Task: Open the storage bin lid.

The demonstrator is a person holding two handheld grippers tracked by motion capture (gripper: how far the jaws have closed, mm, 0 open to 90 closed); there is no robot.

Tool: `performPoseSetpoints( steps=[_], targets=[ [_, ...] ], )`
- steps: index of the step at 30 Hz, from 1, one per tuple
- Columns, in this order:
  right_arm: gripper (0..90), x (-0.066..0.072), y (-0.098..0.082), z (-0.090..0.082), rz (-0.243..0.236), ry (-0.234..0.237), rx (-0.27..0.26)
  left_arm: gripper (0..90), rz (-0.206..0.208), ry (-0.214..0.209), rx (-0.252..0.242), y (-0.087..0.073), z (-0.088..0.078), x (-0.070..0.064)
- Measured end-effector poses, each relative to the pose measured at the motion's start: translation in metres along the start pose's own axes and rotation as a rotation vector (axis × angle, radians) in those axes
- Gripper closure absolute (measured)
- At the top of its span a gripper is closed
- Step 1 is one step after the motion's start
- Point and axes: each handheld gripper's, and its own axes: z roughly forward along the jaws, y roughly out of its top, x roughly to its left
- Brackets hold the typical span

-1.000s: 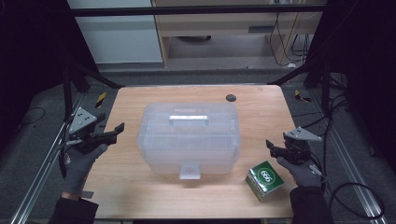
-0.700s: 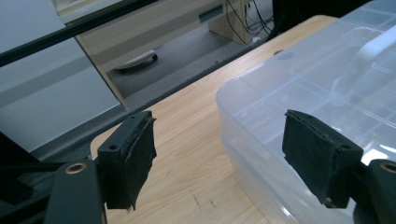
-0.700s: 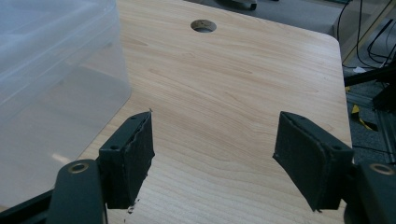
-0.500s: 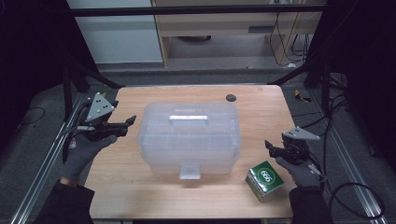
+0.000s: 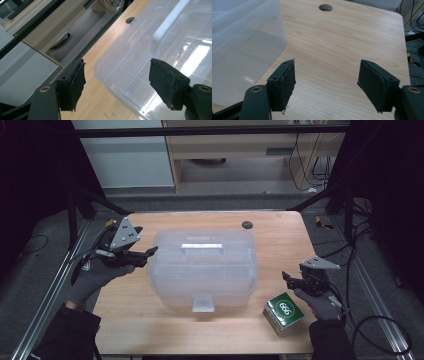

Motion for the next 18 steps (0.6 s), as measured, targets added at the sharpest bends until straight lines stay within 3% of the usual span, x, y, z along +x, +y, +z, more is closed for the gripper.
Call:
performPoseSetpoints(
  steps=[11, 14, 16, 18],
  targets=[
    [30.1, 0.000, 0.000, 0.002, -0.003, 0.004, 0.005, 30.2, 0.104, -0.020, 0.046, 0.025, 0.006, -0.003],
    [30.1, -0.001, -0.001, 0.002, -0.004, 0.002, 0.007, 30.4, 0.149, -0.037, 0.049, 0.032, 0.011, -0.006],
    [30.1, -0.001, -0.001, 0.002, 0.000, 0.001, 0.007, 30.4, 0.146, -0.037, 0.065, 0.032, 0.011, -0.007],
    [30.2, -0.001, -0.001, 0.002, 0.002, 0.000, 0.011, 30.5, 0.178, -0.046, 0.090, 0.036, 0.015, -0.011]
  ],
)
